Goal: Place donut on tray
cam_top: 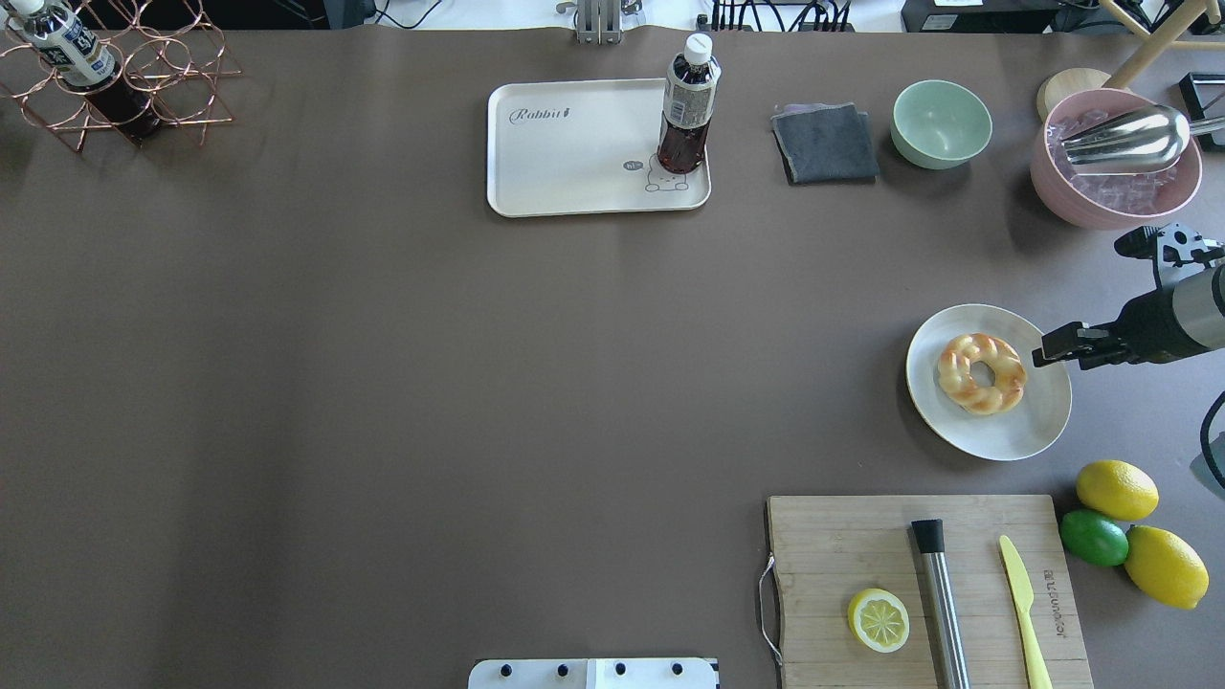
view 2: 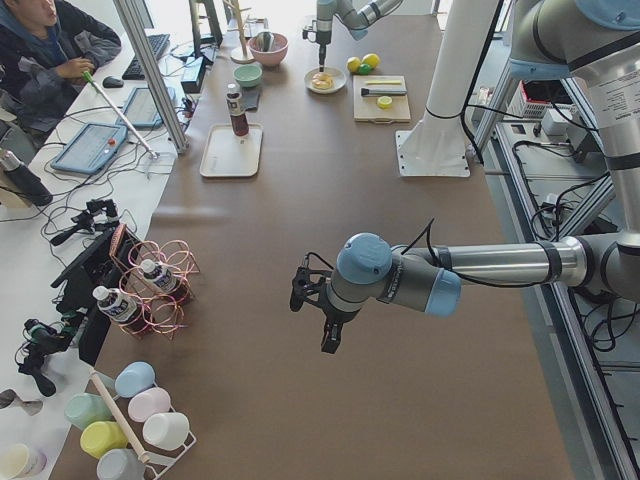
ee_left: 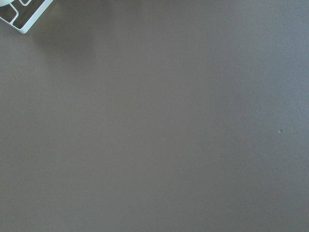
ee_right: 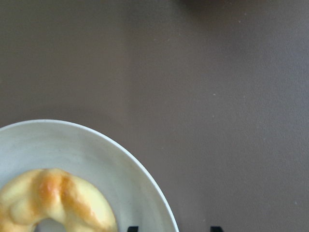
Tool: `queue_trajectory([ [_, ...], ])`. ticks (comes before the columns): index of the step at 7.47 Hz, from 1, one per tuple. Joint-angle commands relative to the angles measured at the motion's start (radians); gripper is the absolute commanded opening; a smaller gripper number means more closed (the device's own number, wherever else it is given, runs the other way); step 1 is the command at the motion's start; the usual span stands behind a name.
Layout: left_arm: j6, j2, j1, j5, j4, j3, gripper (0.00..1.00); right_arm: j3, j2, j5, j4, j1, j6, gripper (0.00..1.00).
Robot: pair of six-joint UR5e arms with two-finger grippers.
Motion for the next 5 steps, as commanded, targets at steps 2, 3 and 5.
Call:
queue_trajectory([
  [2, -0.002, 0.001, 0.0, -0.003, 0.0, -0.001, 0.97, -0.009, -0.001, -0.012, 0.003, -0.011, 0.0, 0.1],
  [3, -0.002, 0.0, 0.0, -0.004, 0.0, -0.001, 0.98, -0.005, -0.001, -0.012, 0.003, -0.013, 0.001, 0.0],
  [5, -0.003, 0.0, 0.0, -0.006, 0.0, -0.001, 0.98, -0.011, -0.001, -0.012, 0.05, -0.013, 0.004, 0.0],
])
